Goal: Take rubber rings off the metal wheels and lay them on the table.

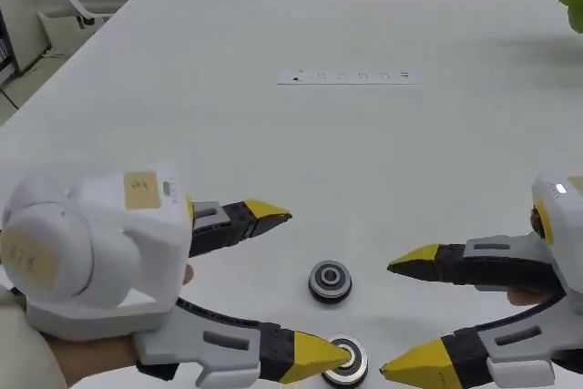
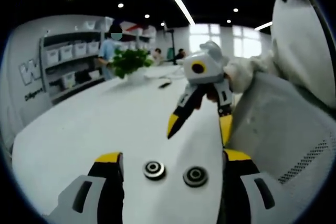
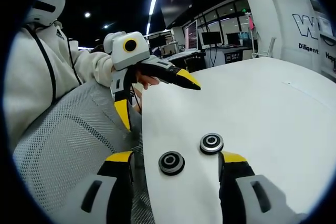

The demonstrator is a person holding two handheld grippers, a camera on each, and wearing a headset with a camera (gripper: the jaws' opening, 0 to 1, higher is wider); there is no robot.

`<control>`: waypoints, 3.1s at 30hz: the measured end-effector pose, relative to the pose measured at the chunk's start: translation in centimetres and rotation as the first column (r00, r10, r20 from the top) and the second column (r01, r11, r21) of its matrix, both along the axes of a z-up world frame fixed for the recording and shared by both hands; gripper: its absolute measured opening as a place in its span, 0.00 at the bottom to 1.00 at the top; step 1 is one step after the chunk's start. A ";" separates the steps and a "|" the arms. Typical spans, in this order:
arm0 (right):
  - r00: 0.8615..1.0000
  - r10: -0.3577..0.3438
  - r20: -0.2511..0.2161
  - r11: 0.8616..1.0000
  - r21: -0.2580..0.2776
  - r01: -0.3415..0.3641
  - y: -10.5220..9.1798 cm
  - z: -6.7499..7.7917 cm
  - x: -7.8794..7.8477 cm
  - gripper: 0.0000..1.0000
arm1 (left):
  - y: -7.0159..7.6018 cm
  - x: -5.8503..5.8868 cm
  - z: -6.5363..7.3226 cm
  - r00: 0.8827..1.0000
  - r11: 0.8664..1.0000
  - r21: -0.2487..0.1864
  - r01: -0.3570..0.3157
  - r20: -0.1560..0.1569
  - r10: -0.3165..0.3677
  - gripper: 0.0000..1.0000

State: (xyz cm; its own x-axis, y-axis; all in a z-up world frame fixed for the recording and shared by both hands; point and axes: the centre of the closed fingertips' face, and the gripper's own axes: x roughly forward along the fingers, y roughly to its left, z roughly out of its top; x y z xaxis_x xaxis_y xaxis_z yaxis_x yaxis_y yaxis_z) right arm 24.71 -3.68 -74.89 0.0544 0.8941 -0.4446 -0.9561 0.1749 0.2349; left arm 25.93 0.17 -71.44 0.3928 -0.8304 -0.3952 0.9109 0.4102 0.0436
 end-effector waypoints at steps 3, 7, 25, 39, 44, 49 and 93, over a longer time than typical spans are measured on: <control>1.000 0.013 -0.007 1.000 0.001 -0.013 0.1 -0.3 -0.2 0.58 | 0.0 0.2 0.0 1.000 1.000 0.005 -0.001 0.016 0.000 0.78; 0.999 0.028 -0.022 1.000 -0.004 -0.028 0.3 -0.7 -0.5 0.54 | -0.2 0.4 -0.1 1.000 0.999 -0.032 -0.011 -0.015 0.010 0.80; 0.998 0.039 -0.056 0.999 0.004 -0.039 0.5 -1.9 -0.5 0.46 | -0.3 0.9 -1.6 1.000 1.000 -0.006 0.004 -0.018 -0.005 0.68; 0.997 0.035 -0.061 0.999 0.008 -0.035 0.6 -2.6 -0.4 0.42 | -0.7 0.6 -3.2 0.998 0.999 0.014 0.033 -0.054 -0.032 0.59; 0.998 0.045 -0.044 0.999 -0.011 -0.046 0.6 -3.0 -0.4 0.42 | -0.9 0.5 -3.6 0.998 0.999 0.012 0.051 -0.048 -0.051 0.52; 0.999 0.048 -0.025 0.999 -0.015 -0.048 0.7 -3.2 -0.2 0.40 | -1.4 0.2 -4.1 0.996 0.997 0.026 0.078 -0.045 -0.076 0.46; 0.981 0.175 0.081 0.981 -0.100 -0.167 1.3 -5.5 -1.5 0.20 | -3.1 -2.6 -7.5 0.974 0.968 0.104 0.227 -0.036 -0.225 0.17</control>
